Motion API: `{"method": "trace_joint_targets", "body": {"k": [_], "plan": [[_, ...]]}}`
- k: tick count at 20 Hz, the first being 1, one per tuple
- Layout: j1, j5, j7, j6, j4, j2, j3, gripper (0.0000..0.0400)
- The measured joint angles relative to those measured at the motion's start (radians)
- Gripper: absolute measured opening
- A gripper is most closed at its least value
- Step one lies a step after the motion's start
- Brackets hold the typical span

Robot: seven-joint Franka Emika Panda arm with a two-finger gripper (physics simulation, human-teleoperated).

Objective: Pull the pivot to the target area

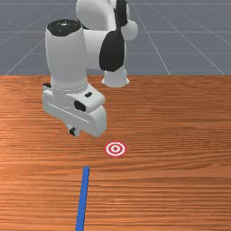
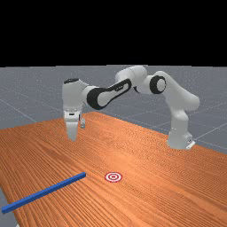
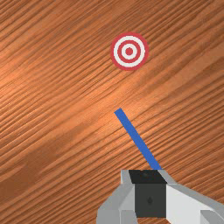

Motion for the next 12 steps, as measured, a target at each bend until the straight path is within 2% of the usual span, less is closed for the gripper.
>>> {"method": "trace_joint_targets", "body": {"k": [1, 2, 3, 7, 12], "plan": [[-0.019, -0.027, -0.245, 0.022, -0.032, -0.013, 0.046, 0.0], [-0.021, -0.037, -0.324, 0.031, -0.049, -0.021, 0.063, 0.0], [-0.034, -0.04, -0.358, 0.064, -0.126, -0.061, 0.079, 0.0], [-0.03, -0.071, -0.455, 0.14, -0.197, -0.057, 0.102, 0.0], [0.04, -0.106, -0.537, 0.158, -0.235, -0.072, 0.149, 0.0]]}}
